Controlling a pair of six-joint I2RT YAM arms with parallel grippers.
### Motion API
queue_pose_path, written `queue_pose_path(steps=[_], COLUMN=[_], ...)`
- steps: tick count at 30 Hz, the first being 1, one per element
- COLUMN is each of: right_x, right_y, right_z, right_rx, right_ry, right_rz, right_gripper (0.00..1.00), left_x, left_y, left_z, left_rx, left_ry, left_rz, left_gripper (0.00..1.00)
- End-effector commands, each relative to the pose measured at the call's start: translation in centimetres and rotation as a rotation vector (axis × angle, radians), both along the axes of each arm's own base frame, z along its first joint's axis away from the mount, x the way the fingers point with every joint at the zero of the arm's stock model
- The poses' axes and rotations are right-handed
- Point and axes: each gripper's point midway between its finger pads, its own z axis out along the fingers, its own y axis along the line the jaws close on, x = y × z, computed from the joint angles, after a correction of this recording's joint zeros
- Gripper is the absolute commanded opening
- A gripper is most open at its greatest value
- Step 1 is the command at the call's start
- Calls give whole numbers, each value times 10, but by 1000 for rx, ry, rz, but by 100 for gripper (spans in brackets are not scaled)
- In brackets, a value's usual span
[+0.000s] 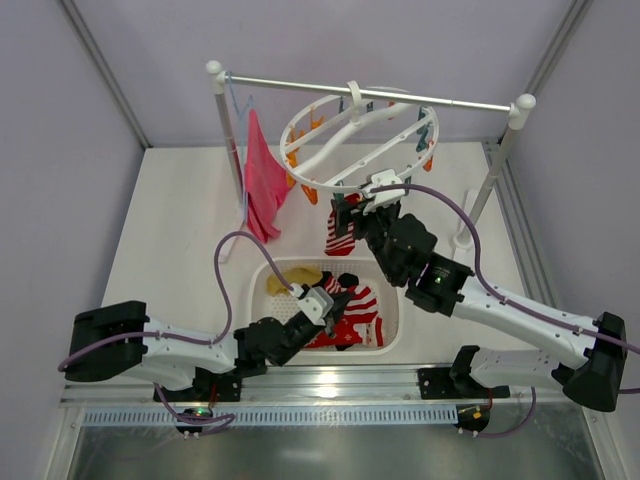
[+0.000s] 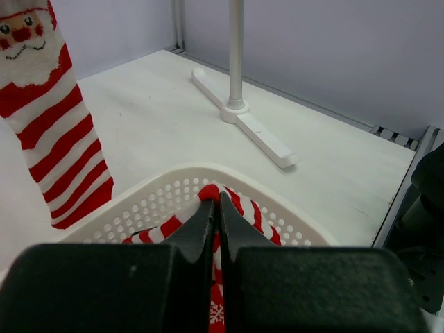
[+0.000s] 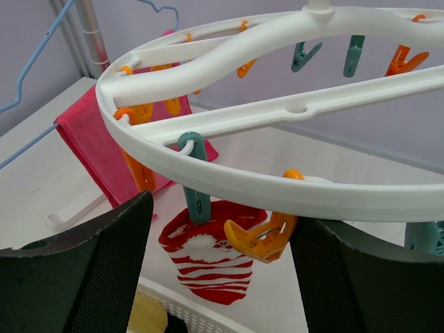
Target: Remove the socks clipped to the hanger
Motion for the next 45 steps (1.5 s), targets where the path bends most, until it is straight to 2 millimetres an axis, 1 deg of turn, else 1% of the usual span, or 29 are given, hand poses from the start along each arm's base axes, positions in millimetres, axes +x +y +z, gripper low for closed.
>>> queue_pose_path(steps=[1,3,4,6,7,9,10,11,12,13,14,15,16,17,18,20,21,25,28,29,31,32,34,35,41,45], right_x=[-6,-8,-11,-15,-19,-23,-26,-31,-33,-36,-40,-41,-42,-44,-46,-48,-49,-50,-51,-51,-51,-51,-51,-51,-53,-55], right_y=[0,1,0,2,-1,-3,-4,-8,-9,-11,-16,-19,-21,-23,-27,-30,-32,-35,-36,-37,-36,-36,-37,-36,-38,-44], right_z=[24,24,24,23,26,27,25,31,29,31,36,37,34,35,38,36,38,36,36,36,36,36,35,36,35,36], right_rx=[77,81,83,83,95,102,100,115,116,123,138,143,141,145,154,152,157,156,157,158,158,158,156,157,156,162], right_ry=[-33,-34,-31,-29,-34,-40,-39,-50,-52,-56,-69,-73,-71,-73,-81,-80,-84,-83,-84,-85,-85,-85,-85,-85,-84,-92], right_rz=[31,53,64,92,102,122,131,140,152,159,164,162,162,162,161,159,158,155,155,153,153,155,155,155,155,150], right_gripper=[77,80,85,90,94,98,100,100,99,100,100,99,100,100,100,100,100,100,100,100,100,100,100,100,100,100], left_x=[-1,-1,-1,0,-1,-1,-3,-5,-9,-11,-14,-16,-20,-27,-30,-34,-35,-28,-24,-23,-21,-21,-19,-18,-11,-5], left_y=[7,9,11,13,15,16,15,13,12,11,13,15,16,17,18,21,23,26,26,27,28,29,33,35,50,57], left_z=[20,19,21,22,25,26,27,28,30,25,31,32,26,32,32,25,25,6,-5,-8,-9,-8,-7,-2,12,17], left_rx=[-70,-69,-70,-67,-60,-36,7,32,51,85,61,61,86,59,55,59,49,93,126,137,144,141,133,116,69,68], left_ry=[-17,-17,-16,-14,-14,-9,3,8,41,46,73,84,102,120,133,154,166,190,198,199,204,205,206,203,184,163], left_rz=[8,10,11,14,14,11,-3,-16,-40,-48,-60,-73,-90,-133,-146,-166,-167,-114,-85,-78,-65,-62,-44,-38,13,54], left_gripper=[0,0,0,0,0,0,0,0,0,0,0,0,0,0,0,0,0,0,16,33,72,99,100,100,99,100])
